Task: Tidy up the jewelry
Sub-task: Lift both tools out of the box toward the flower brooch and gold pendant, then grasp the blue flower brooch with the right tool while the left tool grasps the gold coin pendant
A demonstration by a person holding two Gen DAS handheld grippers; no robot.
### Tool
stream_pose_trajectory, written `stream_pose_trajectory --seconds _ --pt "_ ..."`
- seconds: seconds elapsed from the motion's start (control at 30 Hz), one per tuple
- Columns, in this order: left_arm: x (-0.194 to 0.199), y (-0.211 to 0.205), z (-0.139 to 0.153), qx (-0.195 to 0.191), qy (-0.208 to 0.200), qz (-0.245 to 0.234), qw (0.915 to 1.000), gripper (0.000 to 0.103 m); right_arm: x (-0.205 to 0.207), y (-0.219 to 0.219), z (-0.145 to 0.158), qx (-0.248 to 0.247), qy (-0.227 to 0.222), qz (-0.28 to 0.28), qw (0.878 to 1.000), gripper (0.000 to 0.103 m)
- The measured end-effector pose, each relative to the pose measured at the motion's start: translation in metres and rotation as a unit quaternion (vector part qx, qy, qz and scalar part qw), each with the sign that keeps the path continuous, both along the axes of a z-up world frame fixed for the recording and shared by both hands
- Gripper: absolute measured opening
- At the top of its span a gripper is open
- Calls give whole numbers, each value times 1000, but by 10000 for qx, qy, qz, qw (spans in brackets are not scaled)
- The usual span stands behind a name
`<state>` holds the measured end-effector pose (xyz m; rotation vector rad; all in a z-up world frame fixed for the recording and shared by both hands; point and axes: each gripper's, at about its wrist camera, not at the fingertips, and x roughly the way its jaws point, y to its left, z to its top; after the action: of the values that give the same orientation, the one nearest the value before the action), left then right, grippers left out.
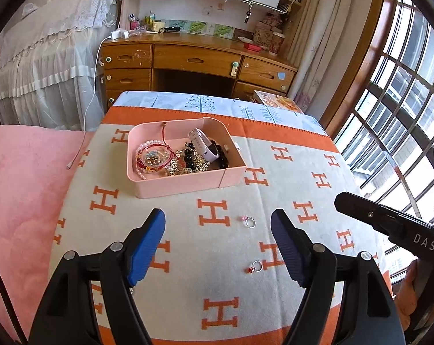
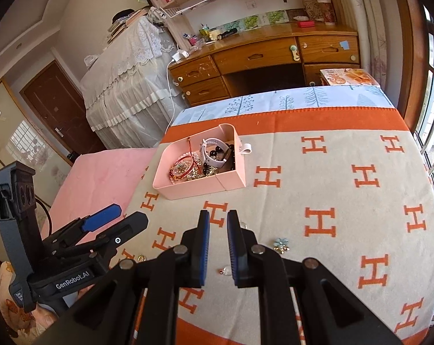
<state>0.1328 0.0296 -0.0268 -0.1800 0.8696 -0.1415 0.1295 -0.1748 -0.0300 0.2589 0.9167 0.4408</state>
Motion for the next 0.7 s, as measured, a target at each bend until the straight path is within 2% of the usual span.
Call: stream_pose_trajectory --seconds 0.23,0.33,0.5,0.7 --pt "3 -10 -32 -178 316 18 9993 75 -16 -20 -6 -43 -184 -247 9995 13" --pt "8 -17 -51 -216 547 -65 9982 75 -18 -24 -14 -138 -198 -305 9992 29" --pt "9 -35 -77 24 798 -264 9965 74 -12 -34 -37 -239 -18 -407 9989 30" --pt "8 -52 -93 288 945 -561 9935 75 -5 -47 -70 -238 345 -566 9975 30"
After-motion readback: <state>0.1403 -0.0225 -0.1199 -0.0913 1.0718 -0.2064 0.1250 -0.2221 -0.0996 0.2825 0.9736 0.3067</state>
